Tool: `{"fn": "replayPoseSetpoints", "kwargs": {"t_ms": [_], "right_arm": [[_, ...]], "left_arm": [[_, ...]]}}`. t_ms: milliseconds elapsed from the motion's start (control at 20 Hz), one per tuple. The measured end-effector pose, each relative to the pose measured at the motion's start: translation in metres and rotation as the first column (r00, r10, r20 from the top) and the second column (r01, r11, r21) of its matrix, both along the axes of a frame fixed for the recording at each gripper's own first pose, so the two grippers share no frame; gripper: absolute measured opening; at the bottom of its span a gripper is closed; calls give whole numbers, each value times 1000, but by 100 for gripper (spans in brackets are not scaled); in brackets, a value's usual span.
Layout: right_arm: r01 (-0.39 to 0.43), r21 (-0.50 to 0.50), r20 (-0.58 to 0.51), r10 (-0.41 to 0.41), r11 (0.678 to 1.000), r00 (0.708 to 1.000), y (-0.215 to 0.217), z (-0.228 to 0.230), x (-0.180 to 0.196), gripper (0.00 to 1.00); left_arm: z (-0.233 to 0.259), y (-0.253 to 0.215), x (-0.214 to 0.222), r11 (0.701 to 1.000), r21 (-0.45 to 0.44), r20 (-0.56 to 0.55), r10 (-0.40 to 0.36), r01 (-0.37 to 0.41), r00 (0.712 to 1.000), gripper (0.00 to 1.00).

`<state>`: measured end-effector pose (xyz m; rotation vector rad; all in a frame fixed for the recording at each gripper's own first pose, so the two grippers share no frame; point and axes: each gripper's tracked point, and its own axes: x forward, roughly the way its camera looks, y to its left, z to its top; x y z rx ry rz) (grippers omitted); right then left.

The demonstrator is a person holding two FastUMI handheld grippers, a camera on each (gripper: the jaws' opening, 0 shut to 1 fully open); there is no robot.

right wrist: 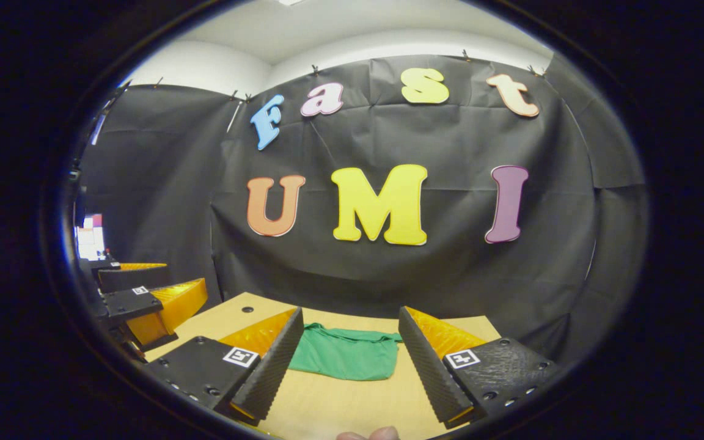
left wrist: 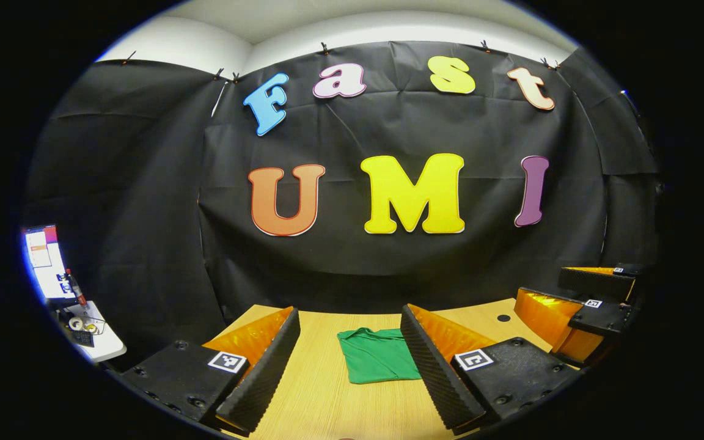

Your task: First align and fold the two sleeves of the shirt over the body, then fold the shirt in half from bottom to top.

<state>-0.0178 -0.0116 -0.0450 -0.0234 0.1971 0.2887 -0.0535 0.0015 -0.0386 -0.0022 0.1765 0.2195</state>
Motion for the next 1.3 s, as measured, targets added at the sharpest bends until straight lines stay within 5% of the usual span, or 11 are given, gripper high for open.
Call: {"fn": "replayPoseSetpoints", "kwargs": {"t_ms": [1300], "right_arm": [[-12, 3, 35, 12, 1000, 999, 31, 2, 27, 95]], "left_arm": [[-1, 12, 26, 1000, -4, -1, -29, 29, 1000, 100]]}}
